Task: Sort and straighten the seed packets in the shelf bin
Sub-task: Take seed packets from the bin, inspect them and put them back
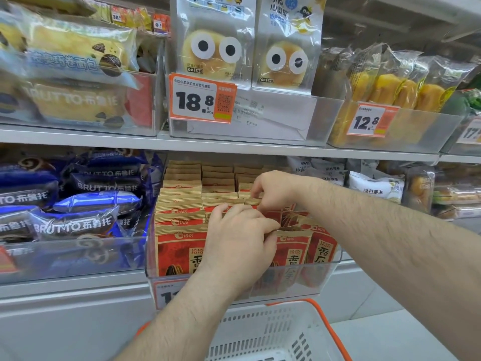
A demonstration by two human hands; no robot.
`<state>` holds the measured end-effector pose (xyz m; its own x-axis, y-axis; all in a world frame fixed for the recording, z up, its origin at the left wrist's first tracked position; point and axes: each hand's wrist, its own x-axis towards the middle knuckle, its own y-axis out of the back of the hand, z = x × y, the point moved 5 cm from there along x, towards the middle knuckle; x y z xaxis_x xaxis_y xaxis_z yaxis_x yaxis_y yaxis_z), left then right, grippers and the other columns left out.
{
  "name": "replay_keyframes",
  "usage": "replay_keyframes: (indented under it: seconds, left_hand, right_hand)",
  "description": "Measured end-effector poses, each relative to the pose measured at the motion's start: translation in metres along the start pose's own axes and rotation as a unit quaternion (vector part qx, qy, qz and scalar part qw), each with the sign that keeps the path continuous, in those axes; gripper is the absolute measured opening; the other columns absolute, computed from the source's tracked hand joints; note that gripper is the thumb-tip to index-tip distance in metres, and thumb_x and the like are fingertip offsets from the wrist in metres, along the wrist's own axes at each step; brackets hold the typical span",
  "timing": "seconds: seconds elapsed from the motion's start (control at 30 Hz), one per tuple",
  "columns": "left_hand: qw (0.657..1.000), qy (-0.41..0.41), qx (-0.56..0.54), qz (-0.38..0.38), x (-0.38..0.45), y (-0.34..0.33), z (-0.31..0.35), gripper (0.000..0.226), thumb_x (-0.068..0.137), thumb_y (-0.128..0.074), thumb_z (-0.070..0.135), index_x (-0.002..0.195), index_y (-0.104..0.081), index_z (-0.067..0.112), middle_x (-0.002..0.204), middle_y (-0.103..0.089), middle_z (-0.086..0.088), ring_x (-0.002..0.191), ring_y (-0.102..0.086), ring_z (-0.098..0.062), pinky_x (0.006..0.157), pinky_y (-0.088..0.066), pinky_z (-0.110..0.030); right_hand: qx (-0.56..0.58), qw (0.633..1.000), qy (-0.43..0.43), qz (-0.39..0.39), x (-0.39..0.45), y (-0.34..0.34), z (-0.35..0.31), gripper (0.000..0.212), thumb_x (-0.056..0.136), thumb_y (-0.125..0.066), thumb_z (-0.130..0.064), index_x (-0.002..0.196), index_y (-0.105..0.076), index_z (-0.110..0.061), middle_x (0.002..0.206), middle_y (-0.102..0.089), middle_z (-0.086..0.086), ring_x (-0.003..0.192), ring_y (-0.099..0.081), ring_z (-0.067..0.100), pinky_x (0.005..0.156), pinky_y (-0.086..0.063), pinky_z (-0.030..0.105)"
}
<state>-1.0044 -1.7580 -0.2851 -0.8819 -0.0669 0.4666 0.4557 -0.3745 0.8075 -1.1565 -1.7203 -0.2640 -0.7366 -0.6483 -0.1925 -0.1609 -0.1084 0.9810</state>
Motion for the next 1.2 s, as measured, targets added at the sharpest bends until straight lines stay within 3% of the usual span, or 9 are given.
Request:
replay_keyframes:
  seconds: [0.1,0.13,0.2,0.47,0.57,0.63,0.87,1.0,1.2]
  left_hand:
    - [1.0,-0.006,-0.001,0.018,-0.001,-0.001,-0.002,0.024,0.093,-0.055,0.037,0.102,-0.077,0.038,0.108,-0.073,0.016,0.121,-0.056,-0.012,0.112,-0.026,-0.044]
    - [1.0,-0.007,-0.004,0.019,-0.001,-0.001,-0.002,0.023,0.094,-0.056,0.037,0.102,-0.077,0.038,0.109,-0.072,0.017,0.121,-0.055,-0.011,0.112,-0.025,-0.043]
    - [1.0,-0.006,-0.011,0.006,-0.002,0.0,-0.002,0.024,0.097,-0.054,0.038,0.107,-0.076,0.039,0.115,-0.07,0.019,0.126,-0.049,-0.007,0.115,-0.019,-0.041]
    - [1.0,0.004,-0.001,-0.028,-0.004,0.002,-0.002,0.028,0.101,-0.046,0.04,0.117,-0.07,0.039,0.125,-0.063,0.021,0.132,-0.04,-0.003,0.118,-0.012,-0.037]
    - [0.999,0.009,0.004,-0.04,-0.003,0.003,-0.002,0.029,0.102,-0.045,0.04,0.118,-0.068,0.038,0.125,-0.063,0.021,0.131,-0.04,-0.004,0.119,-0.013,-0.038]
    - [0.999,0.011,0.006,-0.049,-0.003,0.004,-0.002,0.029,0.102,-0.044,0.04,0.119,-0.068,0.038,0.127,-0.062,0.021,0.133,-0.038,-0.004,0.119,-0.01,-0.039]
    - [0.998,0.037,0.011,-0.045,-0.005,0.007,-0.001,0.028,0.1,-0.047,0.042,0.117,-0.069,0.039,0.13,-0.056,0.022,0.136,-0.031,-0.005,0.121,0.001,-0.051]
    - [0.999,0.048,0.007,-0.022,-0.008,0.009,-0.002,0.025,0.098,-0.051,0.045,0.11,-0.072,0.039,0.133,-0.05,0.02,0.137,-0.027,-0.007,0.12,0.002,-0.055]
    - [0.999,0.042,0.007,-0.017,-0.008,0.009,0.001,0.026,0.097,-0.051,0.049,0.108,-0.073,0.04,0.139,-0.047,0.016,0.14,-0.023,-0.011,0.12,-0.002,-0.056]
  right_hand:
    - [0.004,1.0,-0.005,-0.021,0.006,-0.006,0.002,0.026,0.081,-0.075,-0.029,0.091,-0.069,-0.005,0.094,-0.069,0.01,0.09,-0.063,0.028,0.079,-0.054,0.037]
    - [0.0,1.0,-0.011,-0.016,0.006,-0.005,0.003,0.027,0.083,-0.075,-0.03,0.072,-0.061,-0.009,0.073,-0.059,0.005,0.071,-0.055,0.024,0.065,-0.048,0.033]
    - [-0.014,1.0,-0.027,-0.001,0.008,-0.005,0.005,0.044,0.085,-0.074,-0.035,0.059,-0.044,-0.017,0.061,-0.041,-0.003,0.057,-0.037,0.017,0.054,-0.034,0.031]
    - [-0.024,0.999,-0.034,0.018,0.009,-0.005,0.002,0.039,0.084,-0.074,-0.036,0.063,-0.046,-0.018,0.064,-0.046,-0.005,0.058,-0.041,0.015,0.053,-0.036,0.029]
    - [0.026,0.996,-0.011,0.085,-0.003,0.011,0.003,0.021,0.076,-0.078,-0.034,0.077,-0.059,-0.025,0.085,-0.06,-0.007,0.079,-0.057,0.014,0.068,-0.05,0.03]
    - [0.079,0.99,0.023,0.111,-0.02,0.024,-0.002,0.012,0.076,-0.072,-0.021,0.077,-0.061,-0.025,0.083,-0.06,-0.007,0.078,-0.057,0.014,0.064,-0.047,0.026]
    - [0.093,0.988,0.01,-0.119,-0.061,0.001,-0.003,0.012,0.082,-0.064,-0.013,0.08,-0.069,-0.024,0.08,-0.065,-0.009,0.08,-0.06,0.012,0.072,-0.047,0.029]
    - [0.03,0.997,0.0,-0.073,-0.064,-0.005,0.003,0.018,0.09,-0.066,-0.03,0.072,-0.067,-0.029,0.077,-0.067,-0.01,0.078,-0.062,0.011,0.071,-0.049,0.03]
    - [0.064,0.99,-0.02,0.124,-0.073,0.014,0.009,0.026,0.092,-0.065,-0.032,0.078,-0.069,-0.01,0.077,-0.067,0.006,0.067,-0.059,0.016,0.06,-0.048,0.029]
